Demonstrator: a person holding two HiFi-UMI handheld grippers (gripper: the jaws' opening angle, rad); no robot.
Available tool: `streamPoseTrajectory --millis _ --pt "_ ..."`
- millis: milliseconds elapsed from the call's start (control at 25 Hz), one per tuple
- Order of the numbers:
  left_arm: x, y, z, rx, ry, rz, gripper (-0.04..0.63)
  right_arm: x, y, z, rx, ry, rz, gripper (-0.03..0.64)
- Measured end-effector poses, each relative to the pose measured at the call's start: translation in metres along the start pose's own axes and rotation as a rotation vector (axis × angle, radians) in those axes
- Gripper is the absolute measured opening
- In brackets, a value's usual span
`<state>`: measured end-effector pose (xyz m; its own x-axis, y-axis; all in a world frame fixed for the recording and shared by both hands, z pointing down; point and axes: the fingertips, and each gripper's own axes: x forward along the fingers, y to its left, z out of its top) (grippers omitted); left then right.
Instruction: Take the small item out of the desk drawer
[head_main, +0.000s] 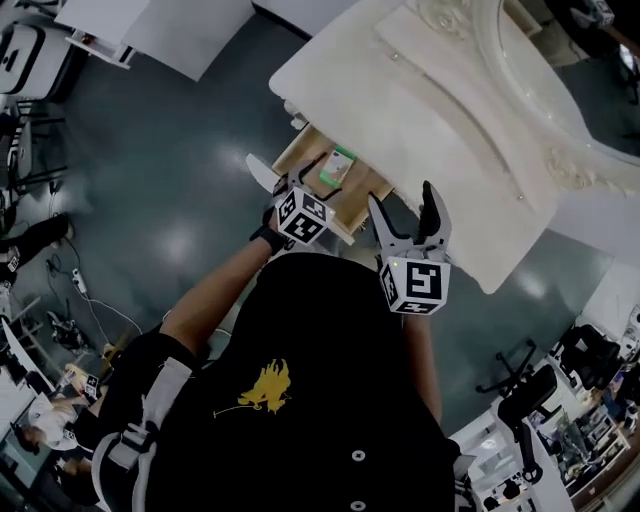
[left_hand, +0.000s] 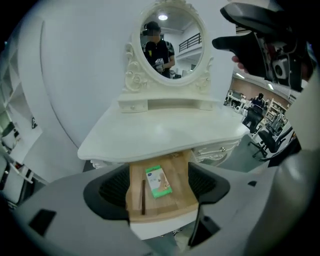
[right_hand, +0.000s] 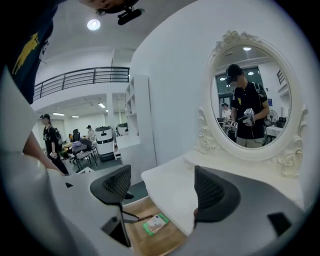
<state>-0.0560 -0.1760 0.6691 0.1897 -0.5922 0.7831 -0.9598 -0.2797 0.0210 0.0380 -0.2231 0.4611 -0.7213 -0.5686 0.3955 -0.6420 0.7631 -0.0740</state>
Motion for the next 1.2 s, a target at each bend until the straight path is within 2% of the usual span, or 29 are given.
streamPoseTrajectory --millis 80,240,320,480,600,720,880,1000,1200 --pt "0.026 -0.004 -0.003 0.005 0.04 0.016 0.371 0.0 -0.022 -0.009 0.039 0.005 0.0 0.408" --pt "0.082 -0.008 -0.016 0.074 0.146 0.036 0.371 -0.007 -0.057 -0.031 0.07 0.035 -0.004 0.4" --pt "0.104 -0.01 -0.028 0.084 0.201 0.038 0.371 -0.014 -0.069 -0.043 0.083 0.055 -0.011 0.399" --pt "0.138 -0.003 -0.05 0.021 0.277 0.054 0.371 -0.026 -0.093 -0.061 0.106 0.091 -0.037 0.395" --pt "0.155 0.0 -0.062 0.024 0.315 0.053 0.37 -0.035 -0.106 -0.072 0.119 0.12 -0.053 0.393" --pt "0.173 -0.004 -0.065 -0.006 0.345 0.03 0.37 -0.04 -0.113 -0.086 0.137 0.151 -0.053 0.388" --pt "0.199 -0.001 -0.074 -0.055 0.37 0.041 0.37 -0.041 -0.112 -0.098 0.139 0.187 -0.031 0.388" --pt "0.212 0.003 -0.09 -0.071 0.404 0.044 0.371 -0.04 -0.11 -0.104 0.122 0.212 -0.035 0.397" --pt "0.231 0.0 -0.104 -0.143 0.426 0.035 0.37 -0.047 -0.111 -0.115 0.133 0.243 -0.044 0.397"
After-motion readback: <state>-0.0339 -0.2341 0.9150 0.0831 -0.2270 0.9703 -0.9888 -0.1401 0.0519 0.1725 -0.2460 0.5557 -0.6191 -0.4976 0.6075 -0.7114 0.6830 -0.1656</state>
